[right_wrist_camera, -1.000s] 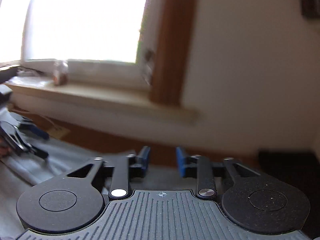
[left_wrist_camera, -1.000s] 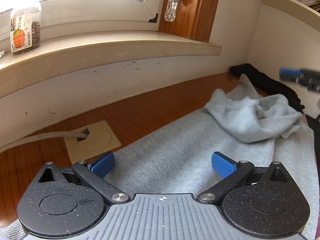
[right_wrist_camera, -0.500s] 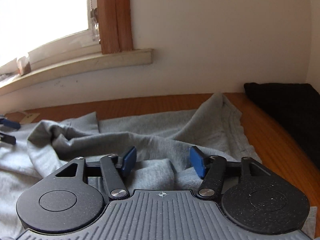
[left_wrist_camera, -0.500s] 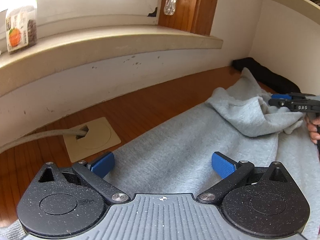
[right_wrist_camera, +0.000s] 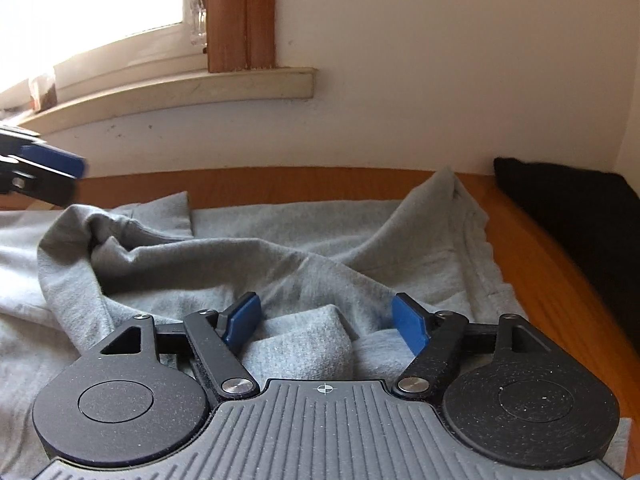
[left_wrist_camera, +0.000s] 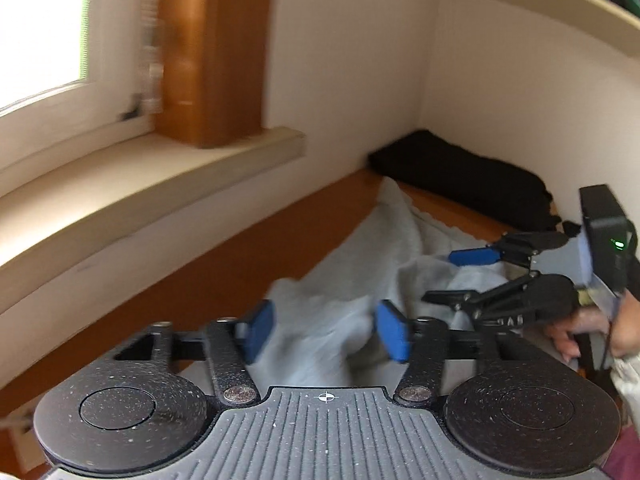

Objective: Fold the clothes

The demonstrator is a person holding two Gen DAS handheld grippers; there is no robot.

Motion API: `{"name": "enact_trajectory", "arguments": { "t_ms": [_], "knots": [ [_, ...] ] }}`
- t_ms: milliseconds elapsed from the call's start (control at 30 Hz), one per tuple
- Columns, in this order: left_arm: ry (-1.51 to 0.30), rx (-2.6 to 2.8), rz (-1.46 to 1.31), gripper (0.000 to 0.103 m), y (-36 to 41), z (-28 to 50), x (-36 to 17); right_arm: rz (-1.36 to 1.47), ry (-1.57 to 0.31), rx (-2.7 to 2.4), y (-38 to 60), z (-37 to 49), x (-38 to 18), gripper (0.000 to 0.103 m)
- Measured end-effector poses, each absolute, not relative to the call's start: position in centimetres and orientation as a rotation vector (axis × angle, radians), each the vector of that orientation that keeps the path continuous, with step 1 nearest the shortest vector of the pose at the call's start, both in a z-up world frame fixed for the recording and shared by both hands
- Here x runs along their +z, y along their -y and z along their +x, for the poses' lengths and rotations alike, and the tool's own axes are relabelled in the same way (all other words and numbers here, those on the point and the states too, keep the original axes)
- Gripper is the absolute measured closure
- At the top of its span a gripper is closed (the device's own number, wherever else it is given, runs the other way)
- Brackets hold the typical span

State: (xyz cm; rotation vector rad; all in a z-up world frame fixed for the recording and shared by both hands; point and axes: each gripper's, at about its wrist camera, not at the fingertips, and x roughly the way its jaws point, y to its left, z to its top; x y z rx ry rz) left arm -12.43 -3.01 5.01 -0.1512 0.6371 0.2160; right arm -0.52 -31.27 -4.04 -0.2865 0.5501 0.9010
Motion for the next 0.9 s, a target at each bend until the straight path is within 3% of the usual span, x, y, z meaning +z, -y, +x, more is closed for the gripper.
{"name": "enact_trajectory", "arguments": {
  "t_ms": [100,300,400,500,567,600,633,700,900],
  "knots": [
    [-0.698,0.23,-0.107,0.028,3.6,-10.1,3.6,-0.271,-0.543,0.892,31.6,-0.4,-4.0,0.029],
    [-0.732,0.251,-0.158,0.051,2.0,-10.3,1.9,-0.269,-0.502,0.879,31.9,-0.9,-3.8,0.029],
    [-0.746,0.232,-0.179,0.051,1.7,-11.0,1.5,-0.264,-0.498,0.874,31.9,-0.8,-3.8,0.029],
    [-0.757,0.233,-0.168,0.038,1.9,-11.5,1.4,-0.257,-0.497,0.868,32.0,-0.7,-3.9,0.029],
    [-0.768,0.241,-0.136,0.038,2.1,-11.5,1.1,-0.256,-0.5,0.865,32.0,-0.7,-3.9,0.029],
    [-0.764,0.24,-0.135,0.046,2.1,-11.6,1.0,-0.252,-0.501,0.863,32.0,-0.6,-3.9,0.029],
    [-0.752,0.236,-0.146,0.068,2.1,-12.0,1.1,-0.248,-0.502,0.861,32.0,-0.6,-3.9,0.029],
    [-0.697,0.237,-0.208,0.094,1.6,-13.4,1.8,-0.234,-0.505,0.857,32.2,-0.5,-4.0,0.029],
    [-0.541,0.304,-0.292,0.094,0.7,-20.4,4.8,-0.111,-0.494,0.797,34.0,0.3,-4.0,0.028]
  ]
}}
